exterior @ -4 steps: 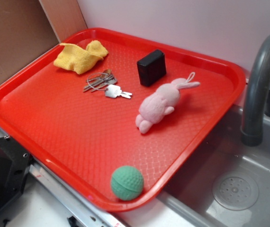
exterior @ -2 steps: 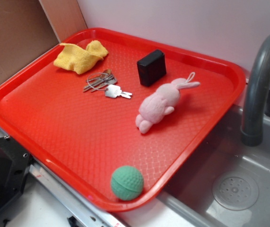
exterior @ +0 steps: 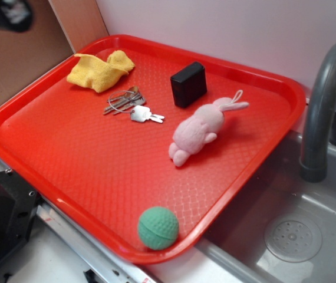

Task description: Grab the pink bunny.

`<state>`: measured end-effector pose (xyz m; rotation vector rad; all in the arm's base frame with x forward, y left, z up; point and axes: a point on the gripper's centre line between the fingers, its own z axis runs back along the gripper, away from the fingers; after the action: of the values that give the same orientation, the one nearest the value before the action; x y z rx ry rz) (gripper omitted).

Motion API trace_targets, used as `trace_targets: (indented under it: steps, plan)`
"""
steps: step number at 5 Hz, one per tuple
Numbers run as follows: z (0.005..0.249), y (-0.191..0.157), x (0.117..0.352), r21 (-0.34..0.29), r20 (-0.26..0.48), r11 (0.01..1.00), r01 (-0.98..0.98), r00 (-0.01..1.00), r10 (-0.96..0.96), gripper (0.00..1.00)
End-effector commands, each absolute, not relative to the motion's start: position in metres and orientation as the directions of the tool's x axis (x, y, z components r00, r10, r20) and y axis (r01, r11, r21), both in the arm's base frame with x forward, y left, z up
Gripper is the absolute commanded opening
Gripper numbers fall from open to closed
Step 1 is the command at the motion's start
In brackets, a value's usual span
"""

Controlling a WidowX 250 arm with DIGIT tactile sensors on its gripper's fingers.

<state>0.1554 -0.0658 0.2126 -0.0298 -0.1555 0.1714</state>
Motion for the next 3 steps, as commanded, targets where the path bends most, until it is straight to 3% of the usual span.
trace_targets:
  steps: [1, 3]
  plan:
    - [0.168, -0.121, 0.197, -0.058, 0.172, 0.994, -0.094, 0.980, 0.103, 1.00]
    - [0.110, -0.138, 0.240, -0.024, 0.156, 0.990, -0.140, 0.977, 0.142, 1.00]
